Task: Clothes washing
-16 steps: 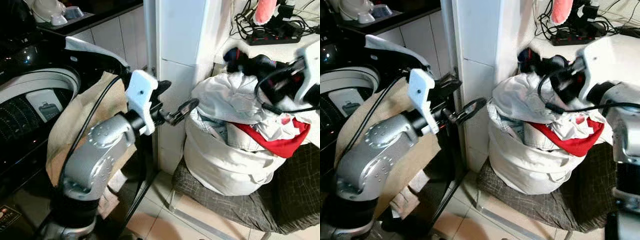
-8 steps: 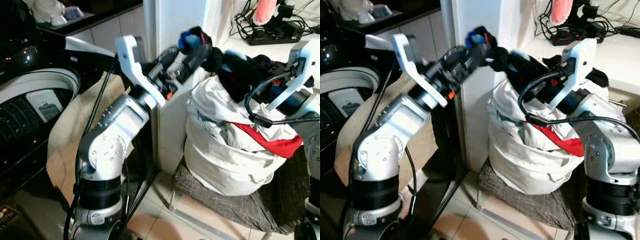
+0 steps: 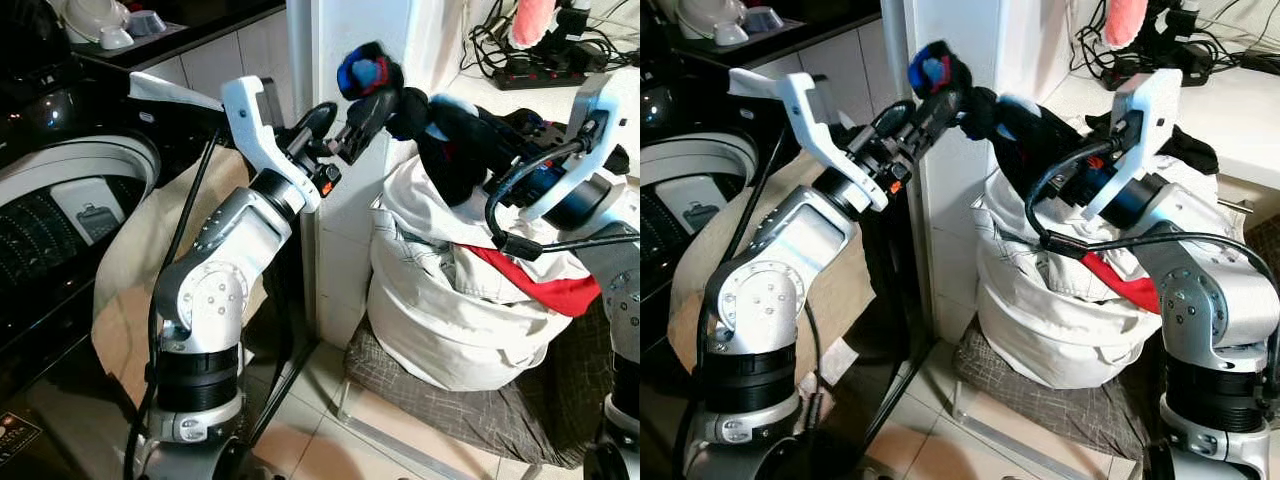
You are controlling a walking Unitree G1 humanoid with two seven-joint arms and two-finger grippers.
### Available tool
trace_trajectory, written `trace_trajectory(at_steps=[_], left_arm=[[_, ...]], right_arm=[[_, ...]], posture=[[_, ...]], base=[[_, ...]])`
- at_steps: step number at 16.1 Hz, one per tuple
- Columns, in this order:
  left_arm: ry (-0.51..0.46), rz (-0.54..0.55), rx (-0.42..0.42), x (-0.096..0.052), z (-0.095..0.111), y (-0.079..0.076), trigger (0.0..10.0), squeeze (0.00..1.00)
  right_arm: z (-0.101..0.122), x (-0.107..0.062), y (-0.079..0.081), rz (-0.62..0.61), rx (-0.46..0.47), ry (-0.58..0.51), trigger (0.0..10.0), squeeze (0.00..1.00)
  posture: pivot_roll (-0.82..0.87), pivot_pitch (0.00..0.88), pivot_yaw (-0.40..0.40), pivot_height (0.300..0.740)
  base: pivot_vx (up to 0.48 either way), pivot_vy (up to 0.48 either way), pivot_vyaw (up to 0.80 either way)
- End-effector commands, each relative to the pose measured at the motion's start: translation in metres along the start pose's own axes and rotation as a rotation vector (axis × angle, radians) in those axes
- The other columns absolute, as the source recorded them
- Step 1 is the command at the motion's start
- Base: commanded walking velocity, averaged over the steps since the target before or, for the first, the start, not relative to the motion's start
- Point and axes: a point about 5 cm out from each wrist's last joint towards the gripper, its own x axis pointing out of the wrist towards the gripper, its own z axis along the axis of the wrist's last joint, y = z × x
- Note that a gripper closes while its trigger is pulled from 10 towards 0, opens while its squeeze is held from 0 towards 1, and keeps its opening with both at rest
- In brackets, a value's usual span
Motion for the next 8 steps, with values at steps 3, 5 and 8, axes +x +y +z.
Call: trace_trajectory(at_steps=[3,5,8], left_arm=[[-0.016,0.001,0.031,0.0041,0.0045,-0.0026,10.0,0.0],[-0.051,-0.031,-0.016,0.004,0.0071,-0.0052,10.0,0.0],[-0.054,-0.041,-0.014,0.0033,0.0069,-0.0068,0.0,0.0]], right_arm=[[0.0073,0.0048,0.0063,0.038,-0.01,-0.019,0.0,0.0],[0.0073,0.0051,0.0102,0.063,0.0,-0.016,0.0,0.0],[0.0071,0.005,0.0113,0.067,0.001,-0.016,0.0,0.0]], posture=[[-0.09,0.0,0.046,0.74],[-0.09,0.0,0.047,0.74],[-0.08,0.0,0.047,0.74]], base=[[0.0,0.0,0.0],[0.0,0.0,0.0],[0.0,0.0,0.0]])
